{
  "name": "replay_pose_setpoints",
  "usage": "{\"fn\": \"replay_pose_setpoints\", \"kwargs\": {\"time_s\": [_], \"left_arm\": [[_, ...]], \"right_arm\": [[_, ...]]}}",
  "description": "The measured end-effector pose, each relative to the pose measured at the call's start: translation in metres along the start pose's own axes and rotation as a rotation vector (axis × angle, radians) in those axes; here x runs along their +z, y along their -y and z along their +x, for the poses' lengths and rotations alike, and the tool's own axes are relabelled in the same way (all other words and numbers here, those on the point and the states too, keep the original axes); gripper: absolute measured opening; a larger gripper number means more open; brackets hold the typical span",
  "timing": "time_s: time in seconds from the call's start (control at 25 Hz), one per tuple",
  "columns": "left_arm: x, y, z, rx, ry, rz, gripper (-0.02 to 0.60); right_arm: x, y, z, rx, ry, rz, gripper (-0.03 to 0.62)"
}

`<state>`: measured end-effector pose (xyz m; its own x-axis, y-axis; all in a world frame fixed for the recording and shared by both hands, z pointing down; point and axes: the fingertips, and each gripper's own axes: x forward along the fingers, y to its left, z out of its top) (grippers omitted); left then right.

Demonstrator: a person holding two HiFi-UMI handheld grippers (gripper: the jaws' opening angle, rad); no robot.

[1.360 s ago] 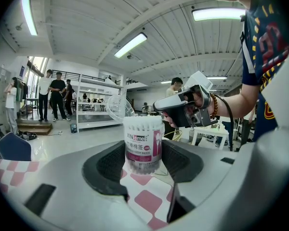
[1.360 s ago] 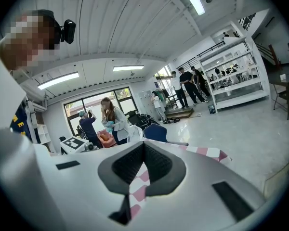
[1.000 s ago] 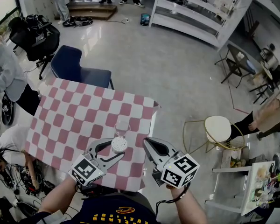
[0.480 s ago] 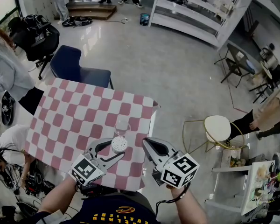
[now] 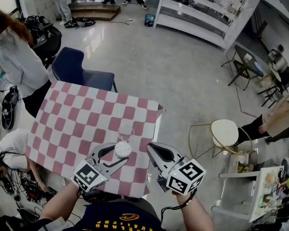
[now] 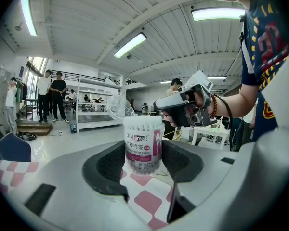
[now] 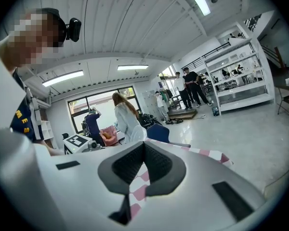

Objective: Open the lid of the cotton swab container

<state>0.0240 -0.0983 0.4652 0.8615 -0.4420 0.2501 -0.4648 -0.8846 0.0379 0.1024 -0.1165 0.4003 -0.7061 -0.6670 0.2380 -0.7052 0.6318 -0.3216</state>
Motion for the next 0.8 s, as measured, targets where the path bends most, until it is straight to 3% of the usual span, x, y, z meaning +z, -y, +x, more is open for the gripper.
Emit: {"fn": "replay_pose_setpoints", "kwargs": {"time_s": [0.8], "left_arm": [[0.0011, -0.0008, 0.003, 0.0, 0.003, 0.0, 0.239]], "right_arm": [[0.0041, 0.0041, -0.0021, -0.006, 0.001, 0.006, 0.011]]}}
